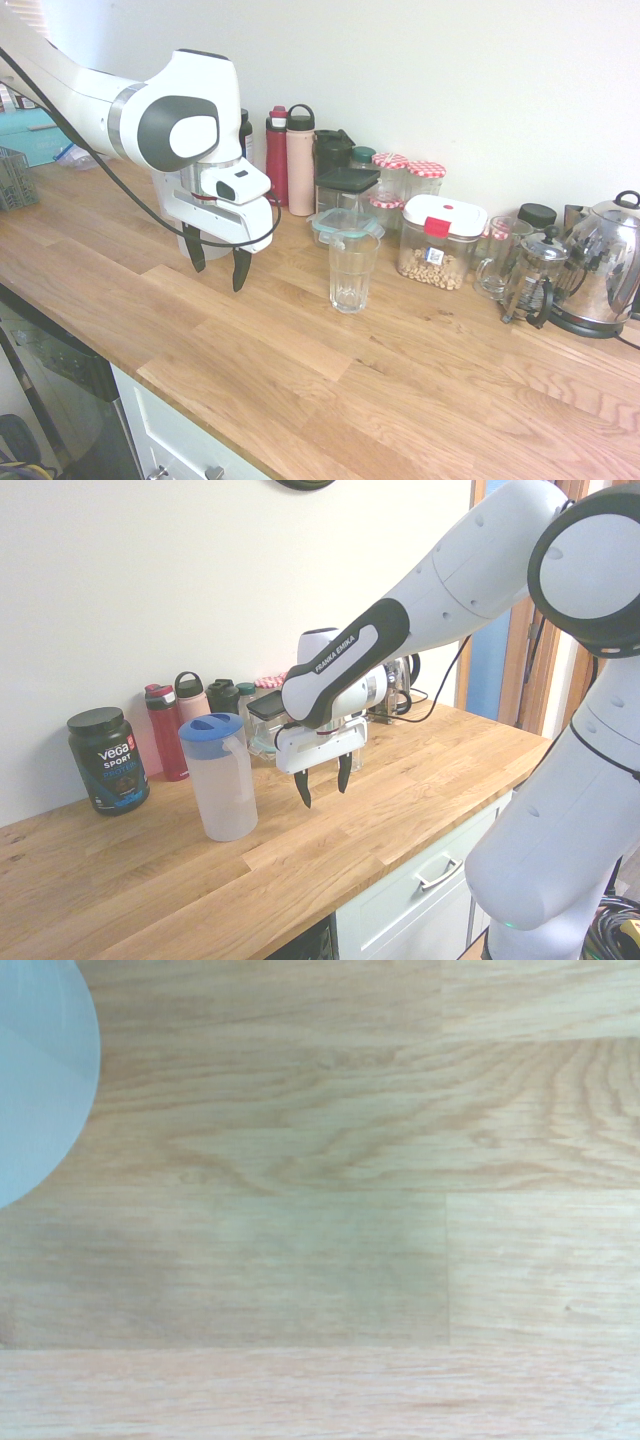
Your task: Pour me some water
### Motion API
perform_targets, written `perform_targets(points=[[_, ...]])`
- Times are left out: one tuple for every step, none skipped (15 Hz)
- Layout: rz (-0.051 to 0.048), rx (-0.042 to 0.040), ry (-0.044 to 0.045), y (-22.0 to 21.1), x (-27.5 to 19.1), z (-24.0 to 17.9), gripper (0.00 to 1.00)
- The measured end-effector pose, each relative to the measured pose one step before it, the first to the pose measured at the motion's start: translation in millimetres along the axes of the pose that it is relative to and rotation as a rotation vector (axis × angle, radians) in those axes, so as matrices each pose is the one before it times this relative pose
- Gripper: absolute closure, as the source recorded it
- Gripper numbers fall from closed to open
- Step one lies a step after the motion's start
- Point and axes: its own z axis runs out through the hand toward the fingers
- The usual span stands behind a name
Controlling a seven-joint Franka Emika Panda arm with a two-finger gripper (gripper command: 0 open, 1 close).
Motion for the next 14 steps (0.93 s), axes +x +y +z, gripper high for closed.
perform_targets(points=[[-0.00053, -0.00011, -0.00051, 0.26, 0.26, 0.18, 0.00], [-0.00165, 0.00239, 0.00165, 0.67, 0.91, -0.12, 0.00], [-0.00276, 0.01006, 0.01548, -0.95, 0.97, -2.72, 0.00], [-0.00421, 0.01097, 0.01911, -1.73, -0.50, -5.17, 0.00], [-0.00341, 0.01495, 0.01800, -2.64, -2.71, -7.88, 0.00], [-0.00722, 0.01701, 0.01970, -2.64, -3.91, -10.65, 0.00], [-0.01240, 0.01898, 0.02002, -3.55, -6.08, -13.19, 0.00], [-0.01625, 0.01554, 0.01393, -3.90, -8.04, -12.65, 0.00], [-0.01727, 0.01733, 0.01064, -4.56, -9.48, -12.88, 0.00], [-0.01787, 0.02071, 0.01090, -5.37, -10.14, -12.69, 0.00], [-0.01324, 0.03015, 0.01375, -5.86, -9.41, -13.10, 0.00], [-0.01131, 0.03154, 0.02167, -6.51, -7.42, -11.60, 0.00], [-0.01132, 0.03208, 0.02715, -8.01, -7.30, -9.31, 0.00], [-0.01480, 0.02372, 0.02260, -8.81, -8.71, -6.12, 0.00]])
